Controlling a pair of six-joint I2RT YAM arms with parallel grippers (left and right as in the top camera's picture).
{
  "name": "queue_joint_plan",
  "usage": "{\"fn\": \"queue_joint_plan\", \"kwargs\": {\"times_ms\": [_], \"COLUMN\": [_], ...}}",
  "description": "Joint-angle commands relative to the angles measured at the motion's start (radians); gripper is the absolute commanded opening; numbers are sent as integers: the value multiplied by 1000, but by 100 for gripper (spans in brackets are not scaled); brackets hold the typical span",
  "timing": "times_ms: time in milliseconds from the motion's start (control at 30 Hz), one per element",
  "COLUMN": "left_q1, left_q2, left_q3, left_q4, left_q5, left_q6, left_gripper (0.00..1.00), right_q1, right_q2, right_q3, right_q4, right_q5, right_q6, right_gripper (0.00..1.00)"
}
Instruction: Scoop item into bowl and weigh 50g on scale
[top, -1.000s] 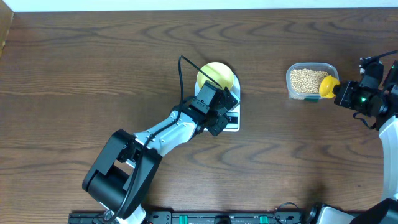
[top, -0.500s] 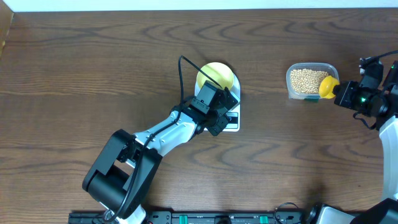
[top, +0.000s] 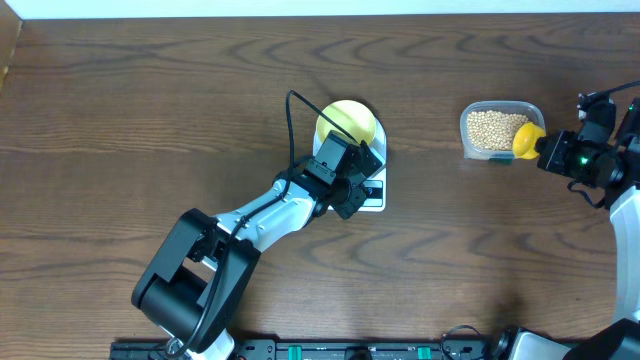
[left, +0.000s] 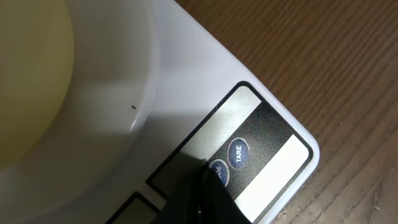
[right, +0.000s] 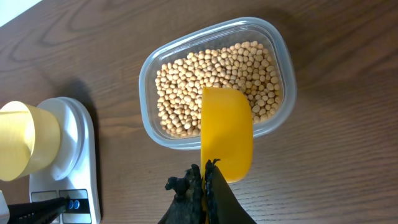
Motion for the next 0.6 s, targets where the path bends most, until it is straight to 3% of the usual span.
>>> {"fn": "queue_joint_plan", "kwargs": {"times_ms": [0, 567], "left_q1": [6, 11], "left_q2": [70, 70], "left_q3": [-60, -60], "left_q4": [-21, -6], "left_q5": [-67, -104], "left_q6": [19, 47], "left_gripper": [7, 7], "right_q1": [5, 5], "right_q2": [4, 4], "right_q3": [11, 11], "right_q4": [-1, -10], "right_q5": [5, 5], "right_q6": [-11, -11], "right_gripper": [1, 1]}}
